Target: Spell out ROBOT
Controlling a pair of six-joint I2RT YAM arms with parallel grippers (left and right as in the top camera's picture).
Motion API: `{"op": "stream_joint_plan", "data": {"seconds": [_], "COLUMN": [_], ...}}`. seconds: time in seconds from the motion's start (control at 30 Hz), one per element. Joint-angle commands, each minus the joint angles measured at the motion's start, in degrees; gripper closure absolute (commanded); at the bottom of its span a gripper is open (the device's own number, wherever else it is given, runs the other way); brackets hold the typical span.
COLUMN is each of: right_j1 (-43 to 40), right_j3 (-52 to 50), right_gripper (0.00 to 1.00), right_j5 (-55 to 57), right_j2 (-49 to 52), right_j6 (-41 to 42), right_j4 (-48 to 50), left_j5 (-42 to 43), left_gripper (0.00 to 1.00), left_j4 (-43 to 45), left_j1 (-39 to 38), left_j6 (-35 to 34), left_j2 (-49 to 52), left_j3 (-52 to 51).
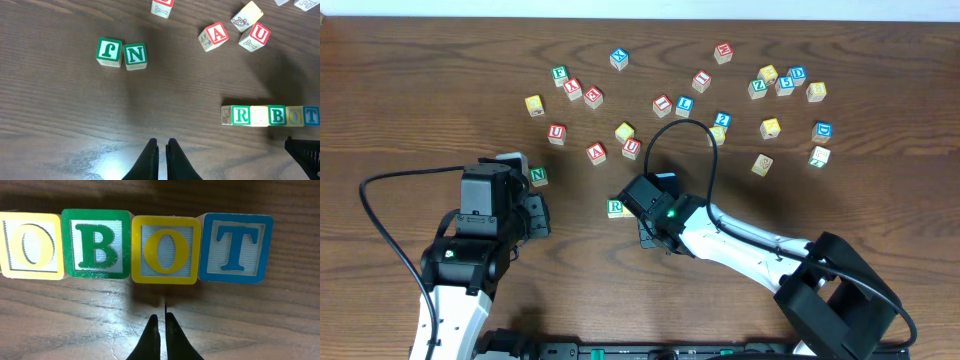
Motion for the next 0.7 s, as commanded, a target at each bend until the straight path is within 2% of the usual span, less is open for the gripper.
{"op": "stream_joint_plan", "data": {"seconds": [0.0,0.67], "right_j1": [0.22,0.22], "right_j3": [-0.44,-0.44], "right_gripper": [0.99,0.99], "right_j5": [1.53,2.14], "right_j2": [0.72,0.72], "right_j6": [-0.22,-0.22], "right_j4": [0.24,0.57], "left_j5": [0.52,0.52], "left_gripper": [0.93,0.93], "left_j4": [0.04,0.02], "left_j1": [0.24,0.24], "left_j6": [1.22,1.22], "left_j2": [-0.37,-0.37], "left_j3": [0.11,0.11]}}
